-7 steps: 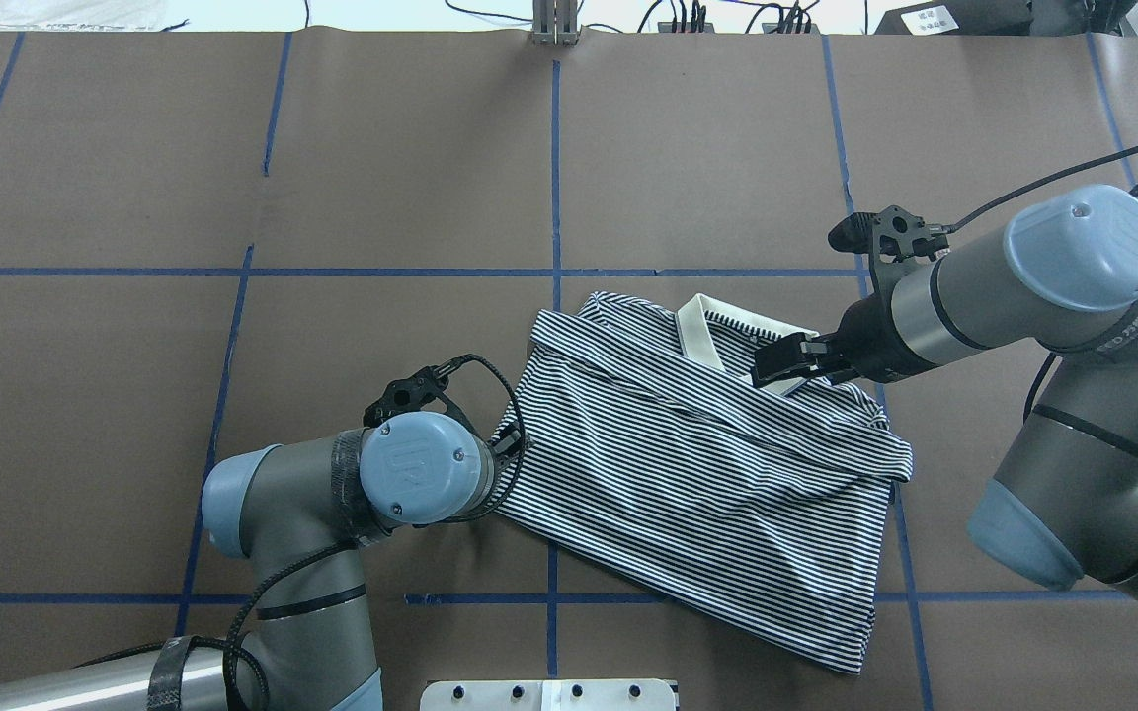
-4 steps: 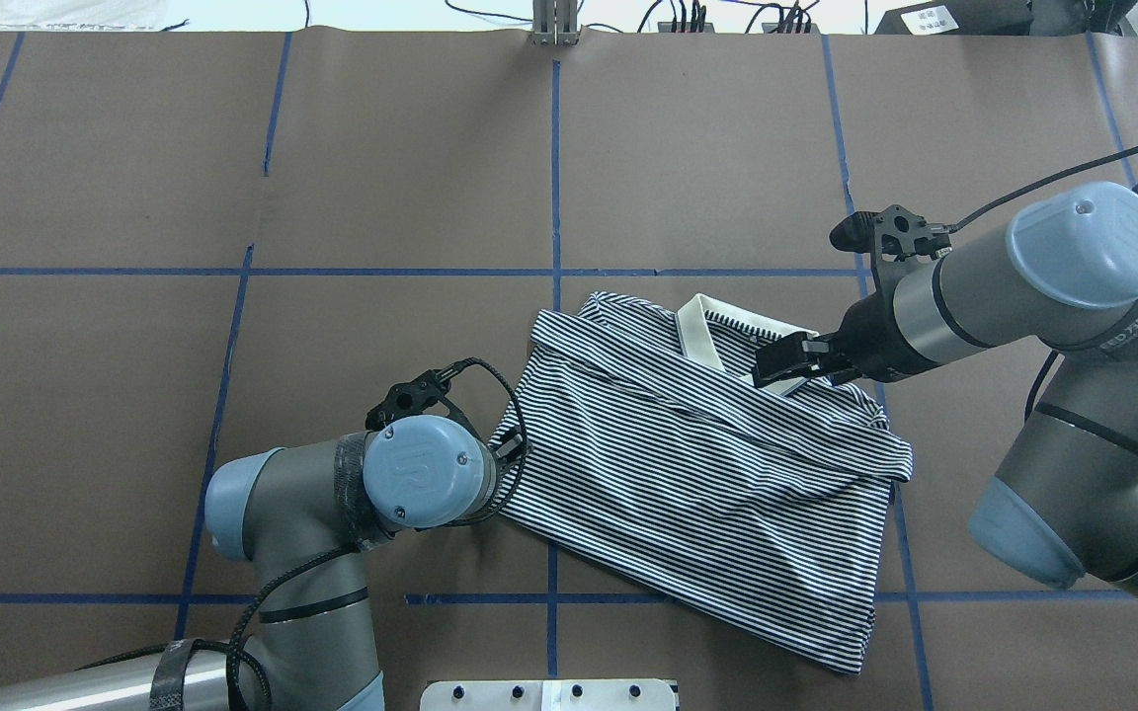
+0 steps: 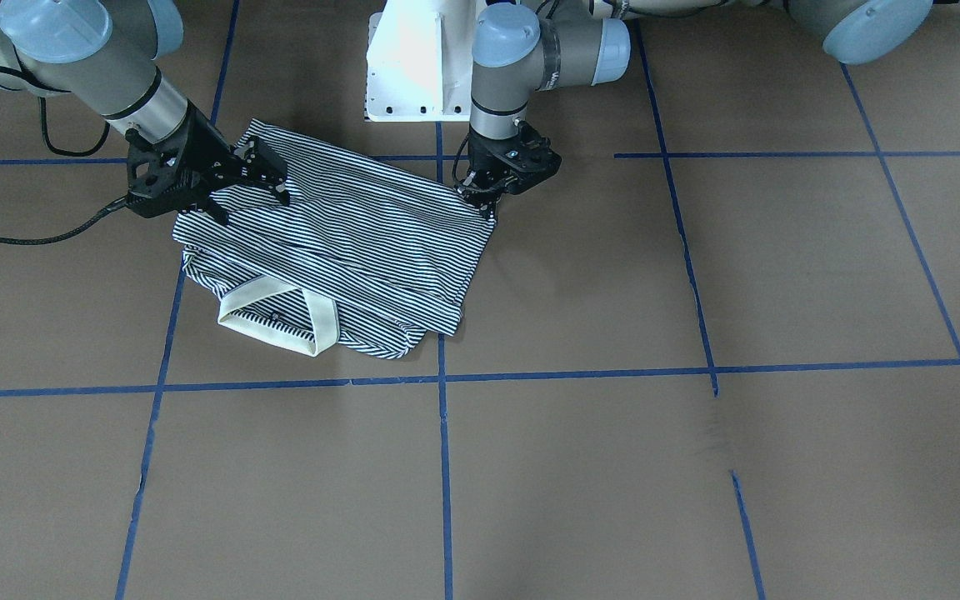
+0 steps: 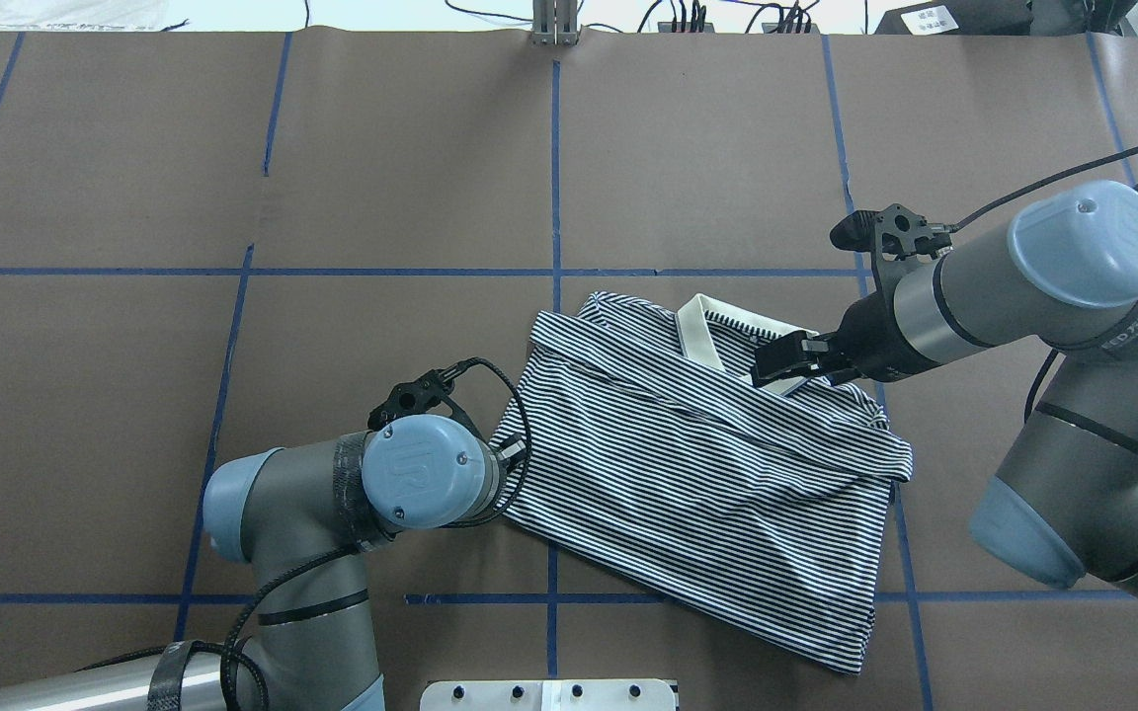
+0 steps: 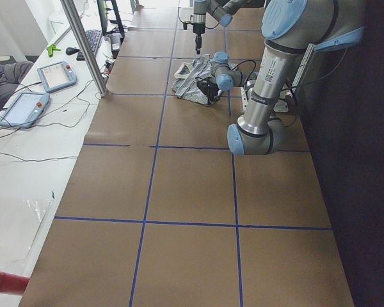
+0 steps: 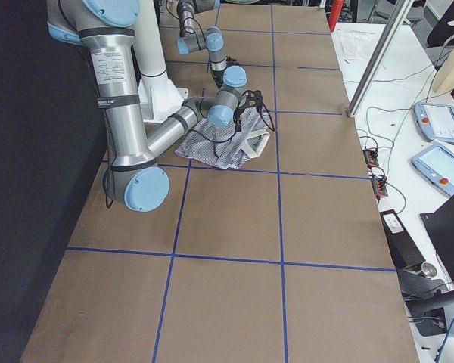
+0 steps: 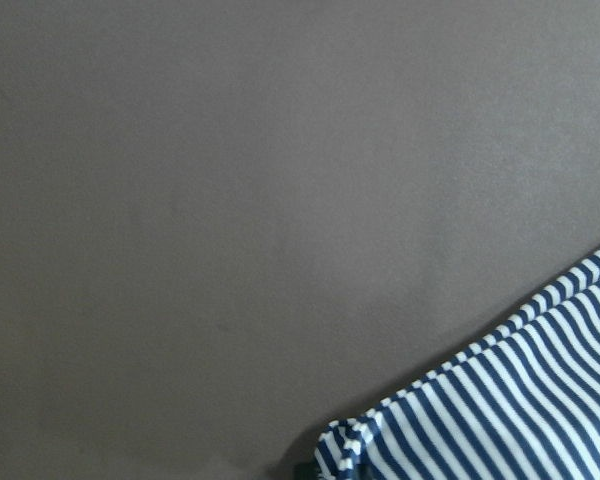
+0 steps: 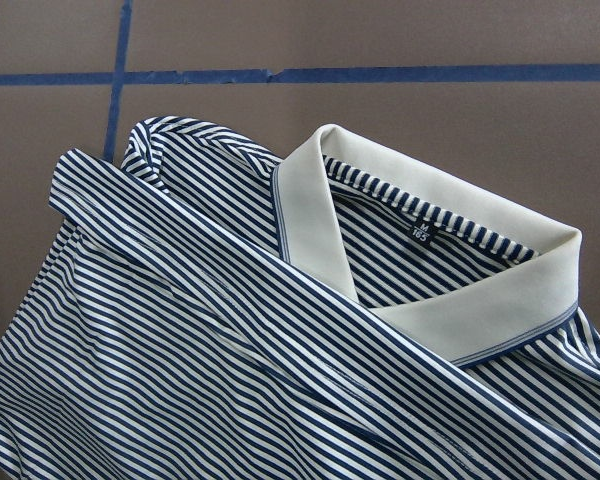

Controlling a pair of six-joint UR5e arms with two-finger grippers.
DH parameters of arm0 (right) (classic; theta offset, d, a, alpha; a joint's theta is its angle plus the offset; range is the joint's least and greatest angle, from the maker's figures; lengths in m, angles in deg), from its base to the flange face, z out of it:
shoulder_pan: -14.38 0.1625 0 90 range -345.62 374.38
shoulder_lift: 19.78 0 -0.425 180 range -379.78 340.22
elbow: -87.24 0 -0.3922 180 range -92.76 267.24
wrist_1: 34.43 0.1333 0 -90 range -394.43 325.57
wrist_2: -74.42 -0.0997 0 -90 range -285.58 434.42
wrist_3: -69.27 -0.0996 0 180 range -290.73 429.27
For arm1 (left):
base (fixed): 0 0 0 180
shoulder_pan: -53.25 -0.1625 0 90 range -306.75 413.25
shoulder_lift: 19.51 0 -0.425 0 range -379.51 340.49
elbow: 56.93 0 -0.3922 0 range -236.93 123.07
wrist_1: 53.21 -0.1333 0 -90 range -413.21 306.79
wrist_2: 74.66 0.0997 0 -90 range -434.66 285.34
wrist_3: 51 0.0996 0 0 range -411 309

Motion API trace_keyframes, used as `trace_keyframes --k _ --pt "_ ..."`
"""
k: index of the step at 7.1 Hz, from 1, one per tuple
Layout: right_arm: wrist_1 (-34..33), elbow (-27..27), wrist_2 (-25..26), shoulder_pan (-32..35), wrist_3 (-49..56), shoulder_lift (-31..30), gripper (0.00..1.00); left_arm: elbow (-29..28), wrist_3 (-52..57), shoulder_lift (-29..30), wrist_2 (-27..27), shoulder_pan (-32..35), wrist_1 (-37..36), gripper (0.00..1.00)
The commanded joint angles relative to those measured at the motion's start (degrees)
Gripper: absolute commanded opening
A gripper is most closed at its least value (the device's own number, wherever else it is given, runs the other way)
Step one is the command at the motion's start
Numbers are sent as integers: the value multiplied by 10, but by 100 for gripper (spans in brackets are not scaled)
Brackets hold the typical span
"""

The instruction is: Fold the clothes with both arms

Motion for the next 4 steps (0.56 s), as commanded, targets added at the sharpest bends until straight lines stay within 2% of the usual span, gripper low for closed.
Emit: trace_keyframes --k 1,4 --pt "0 0 0 0 -1 0 100 1 4 3 0 11 -1 0" --pt "2 -4 -1 1 -1 -1 100 -18 85 1 5 90 -1 0"
